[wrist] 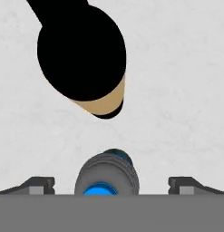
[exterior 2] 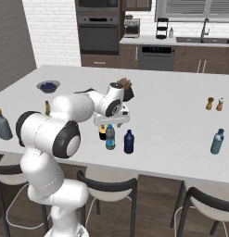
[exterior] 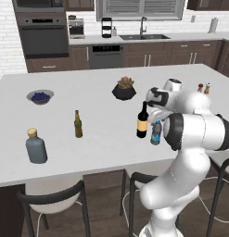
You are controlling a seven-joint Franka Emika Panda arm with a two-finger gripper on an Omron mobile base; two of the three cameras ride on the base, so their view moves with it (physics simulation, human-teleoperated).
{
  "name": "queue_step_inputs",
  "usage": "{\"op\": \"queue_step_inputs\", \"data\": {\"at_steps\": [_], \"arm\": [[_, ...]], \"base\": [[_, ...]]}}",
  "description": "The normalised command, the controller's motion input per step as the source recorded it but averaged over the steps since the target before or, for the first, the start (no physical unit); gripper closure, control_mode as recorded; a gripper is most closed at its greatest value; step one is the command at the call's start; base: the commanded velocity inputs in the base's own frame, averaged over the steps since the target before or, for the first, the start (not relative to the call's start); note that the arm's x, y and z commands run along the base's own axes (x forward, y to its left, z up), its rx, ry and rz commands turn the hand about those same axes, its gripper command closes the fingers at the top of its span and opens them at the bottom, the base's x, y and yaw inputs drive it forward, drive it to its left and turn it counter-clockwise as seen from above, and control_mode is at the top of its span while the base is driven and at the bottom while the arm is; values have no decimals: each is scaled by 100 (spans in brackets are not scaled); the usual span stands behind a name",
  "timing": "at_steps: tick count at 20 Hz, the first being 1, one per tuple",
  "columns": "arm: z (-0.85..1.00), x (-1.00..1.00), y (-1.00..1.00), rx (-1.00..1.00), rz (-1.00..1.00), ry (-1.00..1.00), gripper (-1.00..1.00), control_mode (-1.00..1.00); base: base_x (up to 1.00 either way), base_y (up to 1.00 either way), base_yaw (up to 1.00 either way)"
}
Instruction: Move the plastic bottles in the middle to the plastics group, and the glass bottles in the middle to the glass group.
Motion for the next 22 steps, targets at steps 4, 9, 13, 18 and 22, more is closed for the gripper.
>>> {"op": "queue_step_inputs", "data": {"at_steps": [4, 9, 13, 18, 22], "arm": [[-32, 29, -2, 0, 0, 1, -100, -100], [-18, -5, 0, 0, 0, 4, -100, -100], [0, -9, 0, 0, -1, 0, -100, -100], [0, -11, 0, 0, -3, 0, -100, -100], [0, -11, 1, 0, -6, 0, -100, -100]], "base": [[0, 0, 0], [0, 0, 0], [0, 0, 0], [0, 0, 0], [0, 0, 0]]}}
